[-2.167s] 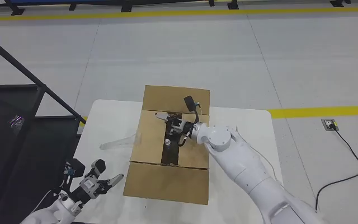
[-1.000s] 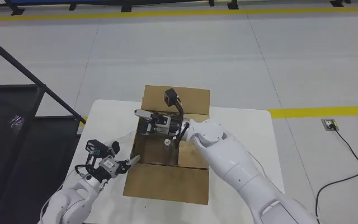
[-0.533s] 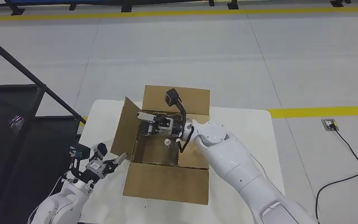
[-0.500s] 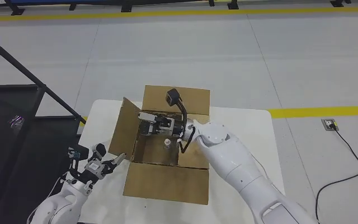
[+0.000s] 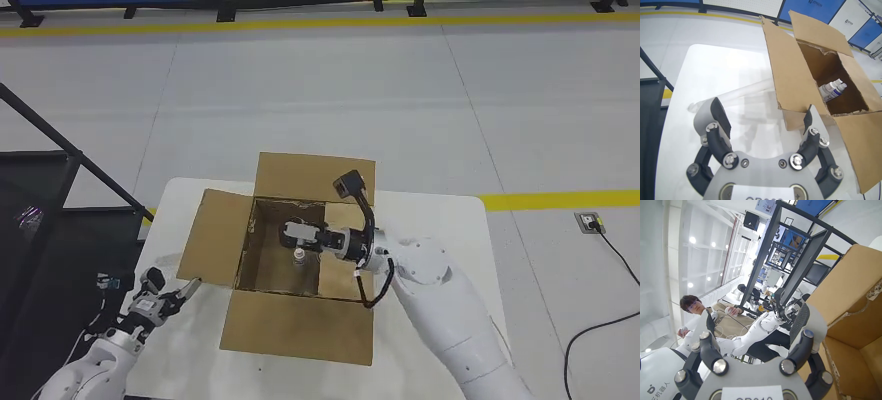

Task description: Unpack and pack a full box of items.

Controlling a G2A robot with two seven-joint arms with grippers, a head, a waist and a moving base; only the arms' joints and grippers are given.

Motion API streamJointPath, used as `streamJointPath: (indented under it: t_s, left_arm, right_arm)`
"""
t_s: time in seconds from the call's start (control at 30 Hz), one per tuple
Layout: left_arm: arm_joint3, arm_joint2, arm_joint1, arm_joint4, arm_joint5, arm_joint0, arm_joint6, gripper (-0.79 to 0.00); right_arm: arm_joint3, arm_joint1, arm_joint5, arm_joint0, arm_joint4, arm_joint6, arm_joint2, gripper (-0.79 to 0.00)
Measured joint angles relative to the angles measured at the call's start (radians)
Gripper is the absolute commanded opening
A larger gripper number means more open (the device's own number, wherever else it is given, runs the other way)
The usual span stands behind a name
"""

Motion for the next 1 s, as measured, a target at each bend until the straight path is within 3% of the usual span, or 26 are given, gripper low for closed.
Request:
streamJointPath:
  t_s: [0.2,0.43,0.8,1.0]
  left_arm:
    - [0.031,0.028,-0.001,0.036,0.032,-0.025,-0.034,0.000]
    - [0.039,0.029,-0.003,0.041,0.050,-0.023,-0.011,0.000]
    - [-0.116,-0.054,-0.002,0.036,0.092,0.042,0.023,0.000]
    - [-0.221,-0.142,0.006,-0.027,0.047,0.045,-0.011,0.000]
  right_arm:
    - [-0.243,0.037,0.016,-0.161,-0.181,-0.074,0.094,0.000]
    - [-0.247,0.037,0.018,-0.165,-0.187,-0.077,0.096,0.000]
    - [-0.278,0.054,-0.024,-0.206,-0.168,-0.033,0.121,0.000]
    - [-0.346,0.073,-0.045,-0.235,-0.203,0.030,0.141,0.000]
